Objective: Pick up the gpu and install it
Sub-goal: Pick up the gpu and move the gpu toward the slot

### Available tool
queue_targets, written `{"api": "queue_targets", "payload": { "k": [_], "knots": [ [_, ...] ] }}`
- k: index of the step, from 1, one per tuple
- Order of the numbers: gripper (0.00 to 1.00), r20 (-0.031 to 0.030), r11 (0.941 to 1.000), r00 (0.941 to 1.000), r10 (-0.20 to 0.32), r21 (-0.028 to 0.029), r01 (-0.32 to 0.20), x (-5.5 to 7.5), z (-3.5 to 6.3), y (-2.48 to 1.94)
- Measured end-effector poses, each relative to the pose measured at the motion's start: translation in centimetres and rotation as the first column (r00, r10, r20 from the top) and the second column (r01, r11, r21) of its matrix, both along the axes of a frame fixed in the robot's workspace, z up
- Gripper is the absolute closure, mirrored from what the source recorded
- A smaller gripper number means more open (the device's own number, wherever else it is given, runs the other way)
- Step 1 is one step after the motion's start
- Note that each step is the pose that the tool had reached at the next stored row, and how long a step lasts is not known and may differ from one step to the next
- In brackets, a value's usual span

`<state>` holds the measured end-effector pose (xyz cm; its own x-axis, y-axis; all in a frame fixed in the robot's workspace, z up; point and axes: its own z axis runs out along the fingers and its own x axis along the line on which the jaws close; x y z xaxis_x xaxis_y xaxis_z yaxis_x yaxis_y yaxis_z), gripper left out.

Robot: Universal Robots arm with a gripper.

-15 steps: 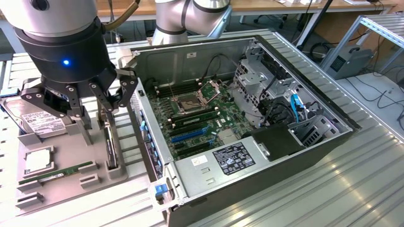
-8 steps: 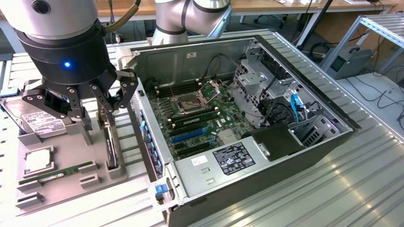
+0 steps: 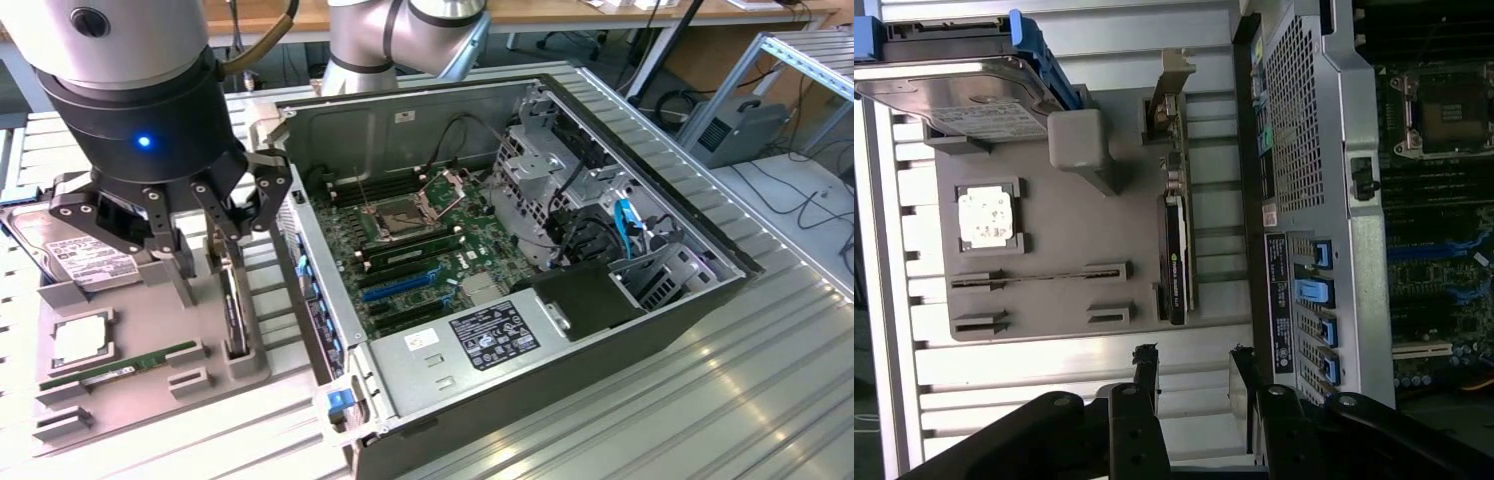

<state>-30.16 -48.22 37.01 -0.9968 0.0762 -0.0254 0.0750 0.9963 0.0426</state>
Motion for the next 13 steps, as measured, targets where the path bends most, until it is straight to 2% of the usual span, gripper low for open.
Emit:
{"api": "queue_targets", "payload": {
  "k": [13],
  "knots": [
    [0.58, 0.0, 1.0, 1.0, 0.0, 0.0, 0.0, 0.0, -0.55, 0.0]
  ]
}}
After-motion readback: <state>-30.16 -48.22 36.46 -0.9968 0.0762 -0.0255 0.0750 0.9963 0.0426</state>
